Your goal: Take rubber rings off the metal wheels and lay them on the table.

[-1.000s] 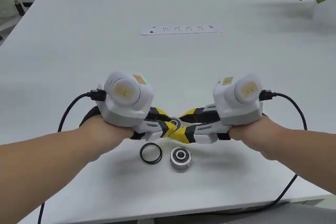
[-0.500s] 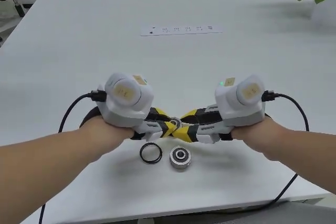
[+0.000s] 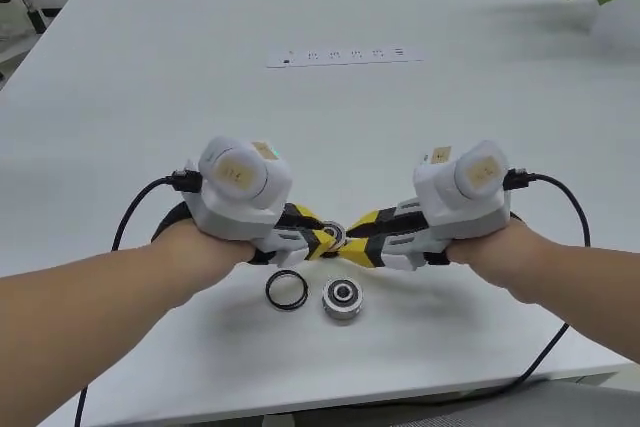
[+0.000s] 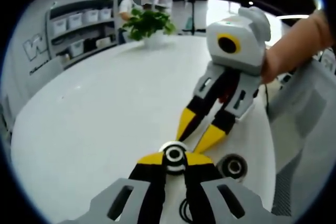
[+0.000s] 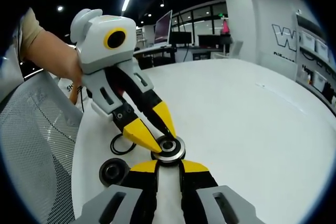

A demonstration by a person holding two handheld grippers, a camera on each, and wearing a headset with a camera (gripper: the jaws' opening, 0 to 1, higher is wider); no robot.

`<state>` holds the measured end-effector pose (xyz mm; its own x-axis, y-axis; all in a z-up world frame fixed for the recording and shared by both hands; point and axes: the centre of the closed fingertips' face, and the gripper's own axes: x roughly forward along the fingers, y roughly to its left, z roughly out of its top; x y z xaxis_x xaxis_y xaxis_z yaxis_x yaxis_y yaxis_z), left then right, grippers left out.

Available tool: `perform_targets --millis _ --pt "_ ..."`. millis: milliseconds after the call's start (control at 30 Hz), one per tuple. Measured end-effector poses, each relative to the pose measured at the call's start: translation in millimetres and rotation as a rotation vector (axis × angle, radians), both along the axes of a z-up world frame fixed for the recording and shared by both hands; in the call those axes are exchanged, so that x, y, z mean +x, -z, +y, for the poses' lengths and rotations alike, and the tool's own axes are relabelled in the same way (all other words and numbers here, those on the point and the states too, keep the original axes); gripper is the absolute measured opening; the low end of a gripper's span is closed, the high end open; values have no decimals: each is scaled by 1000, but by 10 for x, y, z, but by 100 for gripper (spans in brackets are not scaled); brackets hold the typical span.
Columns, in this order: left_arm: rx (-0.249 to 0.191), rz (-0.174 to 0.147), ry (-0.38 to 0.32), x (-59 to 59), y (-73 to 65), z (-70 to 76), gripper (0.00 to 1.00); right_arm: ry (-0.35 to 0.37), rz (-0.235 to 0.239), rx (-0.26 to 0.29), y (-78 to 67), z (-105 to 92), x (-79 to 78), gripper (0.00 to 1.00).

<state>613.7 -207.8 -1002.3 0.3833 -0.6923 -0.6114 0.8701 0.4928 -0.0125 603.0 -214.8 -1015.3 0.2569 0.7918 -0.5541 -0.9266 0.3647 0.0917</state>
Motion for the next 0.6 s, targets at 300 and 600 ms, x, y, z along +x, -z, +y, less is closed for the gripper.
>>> perform_targets --millis 300,600 --pt "-1 2 -5 -3 -1 -1 13 13 20 5 -1 -5 -10 11" --pt "-3 3 -13 -4 0 0 13 35 33 -1 10 -31 6 8"
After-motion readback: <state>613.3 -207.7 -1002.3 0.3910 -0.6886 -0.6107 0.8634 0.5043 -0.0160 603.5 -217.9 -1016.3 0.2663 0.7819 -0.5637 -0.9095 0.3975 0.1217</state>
